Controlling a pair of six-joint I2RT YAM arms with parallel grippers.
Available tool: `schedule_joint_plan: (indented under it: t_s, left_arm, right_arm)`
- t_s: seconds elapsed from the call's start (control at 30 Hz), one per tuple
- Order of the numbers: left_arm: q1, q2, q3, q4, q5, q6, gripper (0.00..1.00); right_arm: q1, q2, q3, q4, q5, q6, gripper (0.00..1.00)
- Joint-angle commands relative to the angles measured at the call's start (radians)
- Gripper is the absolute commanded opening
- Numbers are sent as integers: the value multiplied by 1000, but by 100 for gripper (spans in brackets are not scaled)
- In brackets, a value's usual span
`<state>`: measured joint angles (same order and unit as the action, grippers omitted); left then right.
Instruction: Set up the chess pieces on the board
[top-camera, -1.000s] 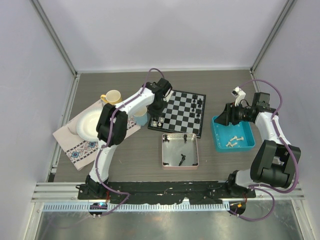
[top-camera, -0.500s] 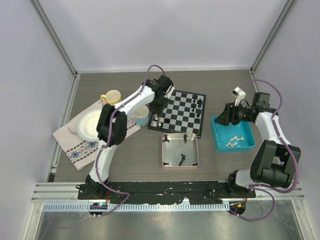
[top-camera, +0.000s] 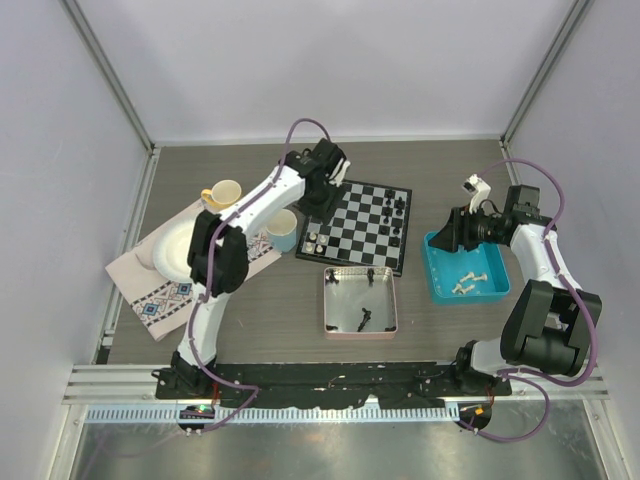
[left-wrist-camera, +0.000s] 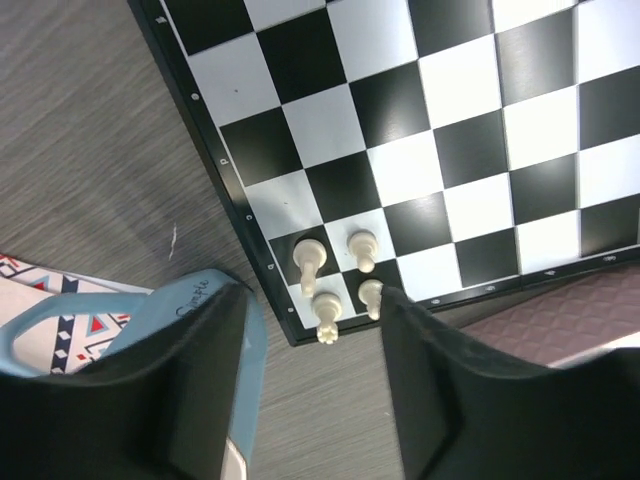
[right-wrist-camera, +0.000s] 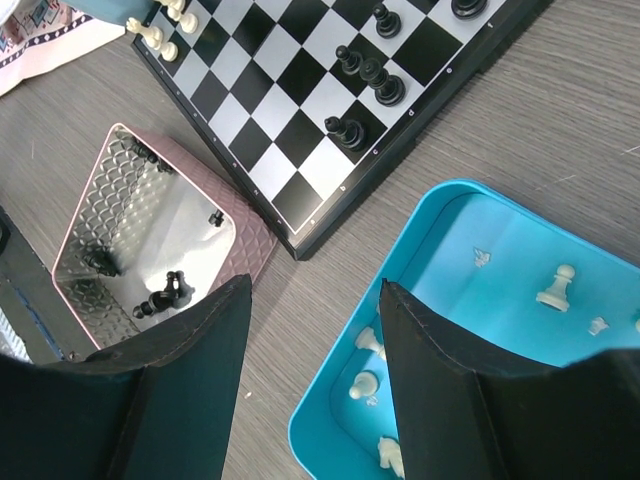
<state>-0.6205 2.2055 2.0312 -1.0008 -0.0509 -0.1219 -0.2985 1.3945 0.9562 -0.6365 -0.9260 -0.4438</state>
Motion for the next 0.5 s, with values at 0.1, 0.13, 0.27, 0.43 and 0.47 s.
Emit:
schedule_joint_plan:
  t_s: [0.1,0.13,0.27,0.43,0.47]
  left_arm:
    - [7,-257,-75,200,22,-42,74]
    - [10,-317,-141,229,22,-42,76]
    - [42,-487,-353,452,36,-71,99]
    - [107,-622,-531,573,170,-139,99]
    - [110,-656,-570,583,178,-139,100]
  right_arm:
    - [-7,-54,26,-49,53,-81,60]
    - [-7,-58,29,-61,61,-94,60]
    - [-7,-75,65,-144,116,-154,60]
    - [-7,-77,102,-204,225,-125,60]
    - [-7,-77,107,-203,243,-109,60]
